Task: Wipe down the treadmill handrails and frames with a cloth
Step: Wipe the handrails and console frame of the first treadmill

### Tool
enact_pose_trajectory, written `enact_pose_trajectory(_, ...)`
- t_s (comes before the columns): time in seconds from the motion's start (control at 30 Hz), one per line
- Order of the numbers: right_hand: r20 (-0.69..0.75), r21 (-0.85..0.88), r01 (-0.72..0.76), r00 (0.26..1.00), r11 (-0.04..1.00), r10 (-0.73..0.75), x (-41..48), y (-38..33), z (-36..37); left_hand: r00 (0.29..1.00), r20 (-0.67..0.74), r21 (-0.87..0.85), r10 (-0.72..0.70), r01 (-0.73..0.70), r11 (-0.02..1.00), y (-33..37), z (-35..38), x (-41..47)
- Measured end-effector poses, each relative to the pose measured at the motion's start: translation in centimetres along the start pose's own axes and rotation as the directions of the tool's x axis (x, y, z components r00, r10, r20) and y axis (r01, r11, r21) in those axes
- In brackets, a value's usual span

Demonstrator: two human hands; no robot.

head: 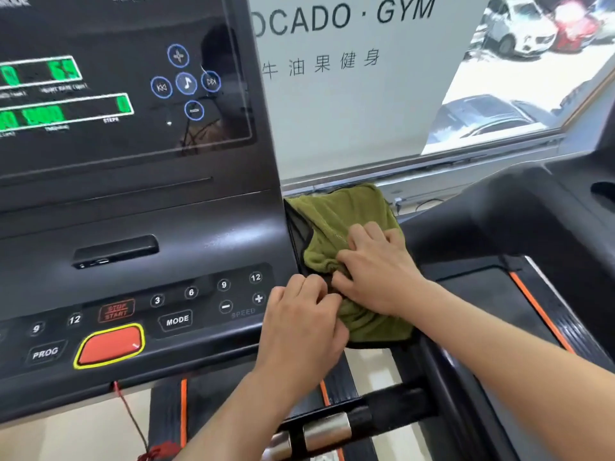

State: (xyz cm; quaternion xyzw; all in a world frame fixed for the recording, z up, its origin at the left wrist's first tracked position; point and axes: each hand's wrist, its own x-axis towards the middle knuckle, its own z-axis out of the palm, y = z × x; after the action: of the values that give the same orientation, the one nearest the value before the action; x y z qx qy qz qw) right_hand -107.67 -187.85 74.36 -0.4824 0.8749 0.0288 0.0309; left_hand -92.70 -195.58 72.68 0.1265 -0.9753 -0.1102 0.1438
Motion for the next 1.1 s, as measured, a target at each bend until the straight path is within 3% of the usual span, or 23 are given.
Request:
enact_pose_trajectory(0.2,-0.062,0.089,-0.099,0.993,0.991,0.105,-0.4,-0.9,0.5,0.997,-0.034,0.046,-0.071,0.072,0.996,-1.4,0.0,0.6)
enact_pose_trajectory(0.33,-0.091,0.248,-0.056,0.993,0.967,0.081,0.5,-2.7,1.5,0.99,-0.058,0.035,-0.13,0.132,0.991,-2.1,-0.1,0.9)
enact_pose_trajectory(0.57,-0.033,0.334,0.049,0.999,0.941,-0.041,1.3,-1.9,0.6,0.979,-0.092,0.013,-0.184,0.186,0.983,-2.3,0.4,1.5)
enact_pose_trajectory(0.67,-0.025,0.217,0.043,0.999,0.975,-0.039,1.5,-0.5,0.2,0.977,-0.087,0.051,-0.193,0.198,0.979,-2.3,0.6,2.3)
enact_pose_trajectory(0.8,-0.113,0.115,-0.041,0.992,0.992,0.054,0.1,2.5,0.8,0.992,-0.07,0.057,-0.11,0.114,0.992,-1.4,0.7,3.8)
enact_pose_trajectory(0.9,-0.219,0.268,-0.07,0.967,0.961,0.131,0.0,2.8,1.8,0.997,-0.043,0.052,-0.063,0.065,0.997,-1.0,1.0,4.9)
enact_pose_trajectory(1.0,-0.298,0.531,-0.108,0.905,0.841,0.304,0.2,3.4,2.1,0.996,-0.032,0.055,-0.081,0.083,0.995,-1.4,1.1,5.7)
enact_pose_trajectory(1.1,-0.29,0.374,-0.148,0.919,0.915,0.267,-0.6,2.8,2.9,0.998,-0.007,0.05,-0.066,0.067,0.997,-1.7,1.0,6.4)
